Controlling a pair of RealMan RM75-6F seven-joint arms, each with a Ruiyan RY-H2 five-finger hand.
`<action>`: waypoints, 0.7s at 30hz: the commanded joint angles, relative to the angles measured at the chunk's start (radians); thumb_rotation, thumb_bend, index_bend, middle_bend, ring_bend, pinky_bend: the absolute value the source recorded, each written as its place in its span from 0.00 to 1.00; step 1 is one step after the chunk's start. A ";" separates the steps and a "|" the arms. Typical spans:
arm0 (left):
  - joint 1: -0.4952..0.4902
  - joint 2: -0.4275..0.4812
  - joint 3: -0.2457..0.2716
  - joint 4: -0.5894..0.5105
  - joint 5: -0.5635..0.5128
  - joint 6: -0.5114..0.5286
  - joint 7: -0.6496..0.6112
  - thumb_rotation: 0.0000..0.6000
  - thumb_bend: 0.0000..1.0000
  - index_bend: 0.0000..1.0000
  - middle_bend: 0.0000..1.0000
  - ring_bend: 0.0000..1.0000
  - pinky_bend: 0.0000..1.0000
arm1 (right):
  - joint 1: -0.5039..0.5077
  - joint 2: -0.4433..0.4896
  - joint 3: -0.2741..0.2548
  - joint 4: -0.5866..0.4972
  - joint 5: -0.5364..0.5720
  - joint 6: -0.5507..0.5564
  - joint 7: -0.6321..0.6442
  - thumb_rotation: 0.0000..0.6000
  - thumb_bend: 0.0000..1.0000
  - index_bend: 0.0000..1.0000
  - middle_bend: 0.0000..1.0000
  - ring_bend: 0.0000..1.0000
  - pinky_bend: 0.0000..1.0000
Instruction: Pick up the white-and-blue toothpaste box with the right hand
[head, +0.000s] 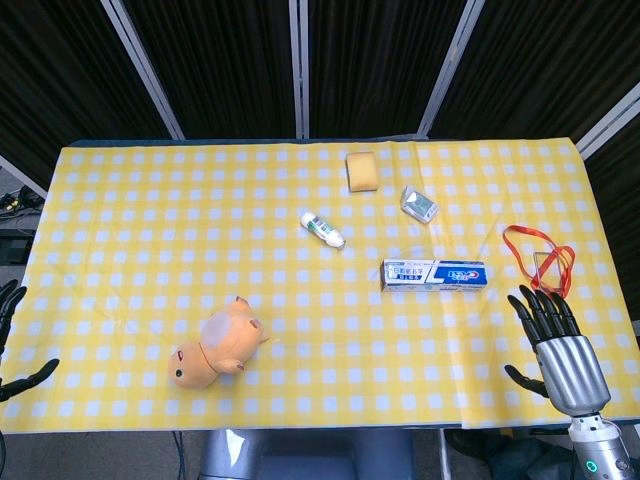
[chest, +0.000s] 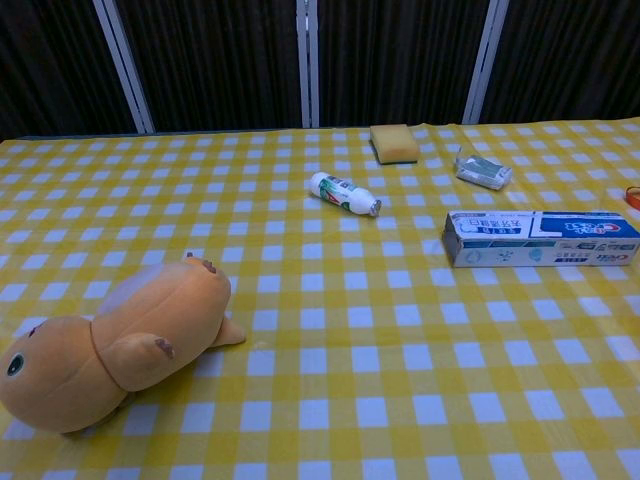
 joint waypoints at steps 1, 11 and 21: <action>0.000 0.000 0.000 0.000 -0.001 -0.001 -0.001 1.00 0.02 0.00 0.00 0.00 0.00 | 0.001 0.000 0.000 0.001 0.003 -0.003 0.000 1.00 0.00 0.00 0.00 0.00 0.00; -0.018 -0.004 -0.013 -0.005 -0.029 -0.037 0.016 1.00 0.02 0.00 0.00 0.00 0.00 | 0.149 0.014 0.061 0.047 0.117 -0.257 0.060 1.00 0.00 0.00 0.00 0.00 0.00; -0.061 -0.025 -0.045 -0.002 -0.117 -0.133 0.069 1.00 0.02 0.00 0.00 0.00 0.00 | 0.494 -0.101 0.134 0.350 0.206 -0.760 0.303 1.00 0.00 0.03 0.01 0.00 0.00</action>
